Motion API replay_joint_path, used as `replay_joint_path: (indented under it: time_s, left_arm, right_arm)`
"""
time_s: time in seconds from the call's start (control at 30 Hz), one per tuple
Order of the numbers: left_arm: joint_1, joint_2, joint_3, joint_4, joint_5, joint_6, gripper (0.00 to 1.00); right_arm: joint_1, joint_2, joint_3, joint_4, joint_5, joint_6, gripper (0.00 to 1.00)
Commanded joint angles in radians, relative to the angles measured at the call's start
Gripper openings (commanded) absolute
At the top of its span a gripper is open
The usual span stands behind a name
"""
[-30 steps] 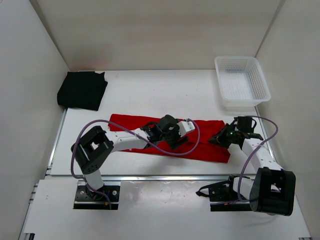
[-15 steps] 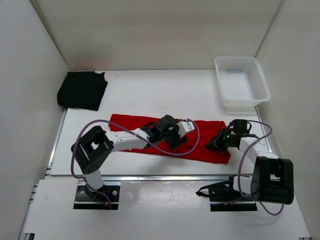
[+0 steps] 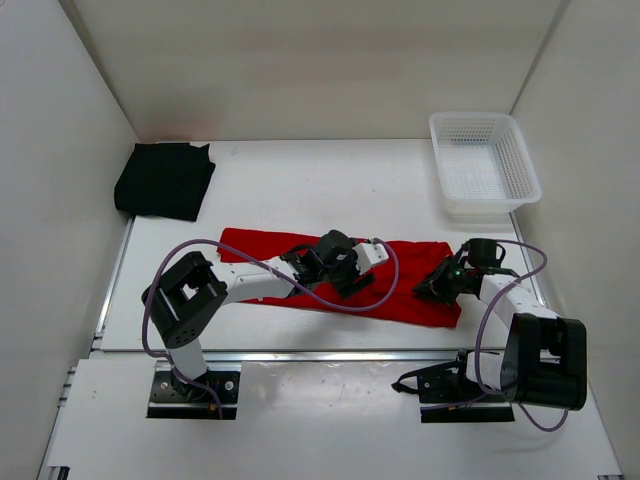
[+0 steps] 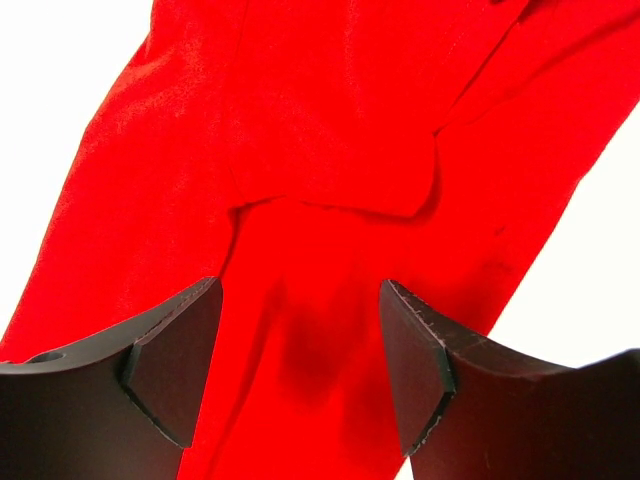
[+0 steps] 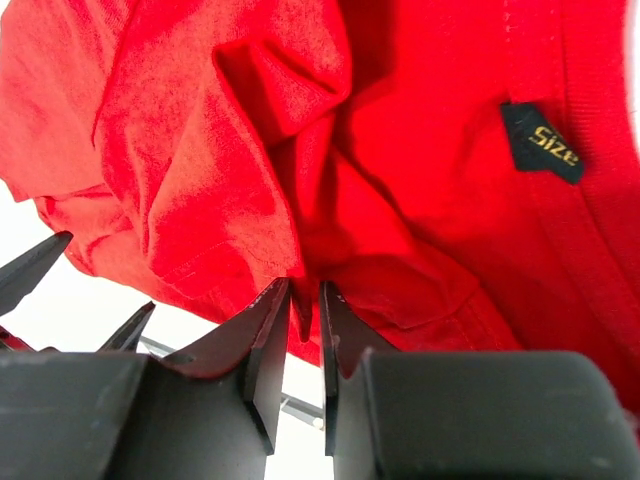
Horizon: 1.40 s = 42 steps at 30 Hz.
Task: Fold and stack the t-shirts
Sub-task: Fold the other side of the tshirt into a rectangle
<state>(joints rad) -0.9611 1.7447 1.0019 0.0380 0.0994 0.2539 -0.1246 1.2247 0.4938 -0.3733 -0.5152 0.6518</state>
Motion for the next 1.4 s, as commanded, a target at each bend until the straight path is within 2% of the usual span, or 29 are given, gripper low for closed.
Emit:
replay_joint_path:
  time_s: [0.0, 0.37, 0.63, 0.87, 1.37]
  left_arm:
    - [-0.001, -0.047, -0.01, 0.014, -0.006, 0.001, 0.75]
    - [0.001, -0.047, -0.013, 0.011, 0.002, 0.005, 0.75]
    - [0.002, -0.048, -0.017, 0.007, 0.0, 0.005, 0.75]
    - [0.01, -0.051, -0.016, 0.01, -0.003, 0.007, 0.75]
    - [0.021, -0.059, -0.023, 0.003, -0.004, 0.005, 0.75]
  right_arm:
    - [0.014, -0.001, 0.023, 0.025, 0.014, -0.014, 0.15]
    - [0.006, -0.036, 0.051, -0.003, 0.037, -0.021, 0.0]
    - [-0.046, -0.111, 0.104, -0.104, 0.006, -0.027, 0.0]
    - [-0.099, -0.162, 0.066, -0.156, 0.014, -0.044, 0.0]
    - [-0.109, -0.111, 0.109, -0.173, 0.148, -0.103, 0.0]
